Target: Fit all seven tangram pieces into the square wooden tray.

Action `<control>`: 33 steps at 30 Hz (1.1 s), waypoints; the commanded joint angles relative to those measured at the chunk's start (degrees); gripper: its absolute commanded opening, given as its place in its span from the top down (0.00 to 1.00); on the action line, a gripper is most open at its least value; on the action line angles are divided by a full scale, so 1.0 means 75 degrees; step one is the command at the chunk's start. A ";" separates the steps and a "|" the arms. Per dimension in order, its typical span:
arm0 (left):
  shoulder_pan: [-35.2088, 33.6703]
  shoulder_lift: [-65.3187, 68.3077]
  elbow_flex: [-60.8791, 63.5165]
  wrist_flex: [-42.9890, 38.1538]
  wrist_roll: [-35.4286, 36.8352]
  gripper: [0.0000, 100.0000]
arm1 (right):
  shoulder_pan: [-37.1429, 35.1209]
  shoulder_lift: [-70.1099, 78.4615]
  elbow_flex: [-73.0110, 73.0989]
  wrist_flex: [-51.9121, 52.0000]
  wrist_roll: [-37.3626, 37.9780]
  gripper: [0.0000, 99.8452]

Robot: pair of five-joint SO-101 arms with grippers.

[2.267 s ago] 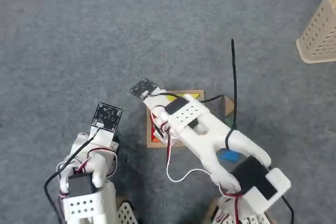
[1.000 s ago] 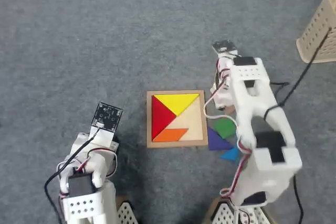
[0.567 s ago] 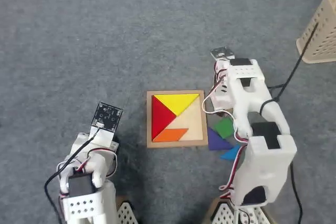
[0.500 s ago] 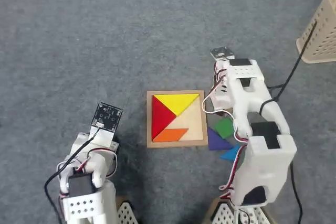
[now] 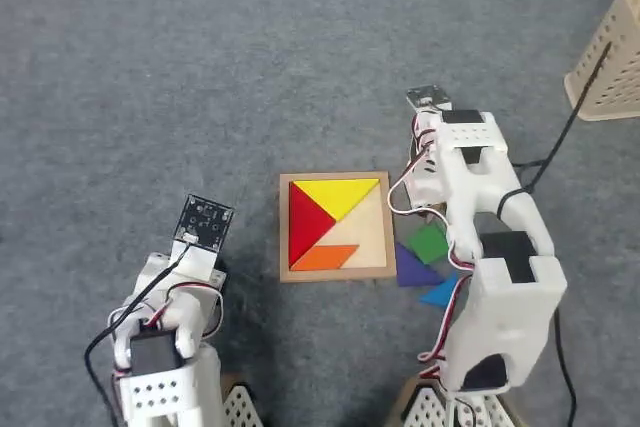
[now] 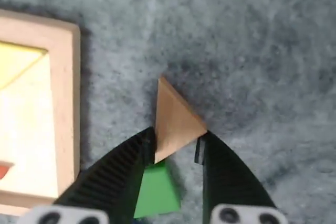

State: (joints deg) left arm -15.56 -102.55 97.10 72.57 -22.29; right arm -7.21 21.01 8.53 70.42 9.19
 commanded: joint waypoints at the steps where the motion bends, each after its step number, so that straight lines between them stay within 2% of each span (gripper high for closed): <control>1: 0.0000 -0.0082 -0.0053 0.0023 0.0047 0.82 | 0.0006 -0.1037 -0.0316 0.0451 0.0199 0.88; 6: 0.0000 -0.0082 -0.0053 0.0023 0.0047 0.82 | -0.0018 -0.1705 -0.0316 0.0709 0.0422 0.88; 12: 0.0000 -0.0082 -0.0053 0.0023 0.0047 0.82 | -0.0123 -0.1354 -0.0352 0.0486 0.0996 0.87; 18: 0.0000 -0.0082 -0.0053 0.0023 0.0047 0.82 | -0.0240 -0.0510 -0.0363 0.0111 0.1313 0.76; 33: 0.0000 -0.0082 -0.0053 0.0023 0.0047 0.82 | -0.0229 0.0111 -0.0363 -0.0498 0.1301 0.82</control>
State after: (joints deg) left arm -15.56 -102.55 97.10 72.57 -22.29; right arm -8.18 21.98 8.53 67.96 18.24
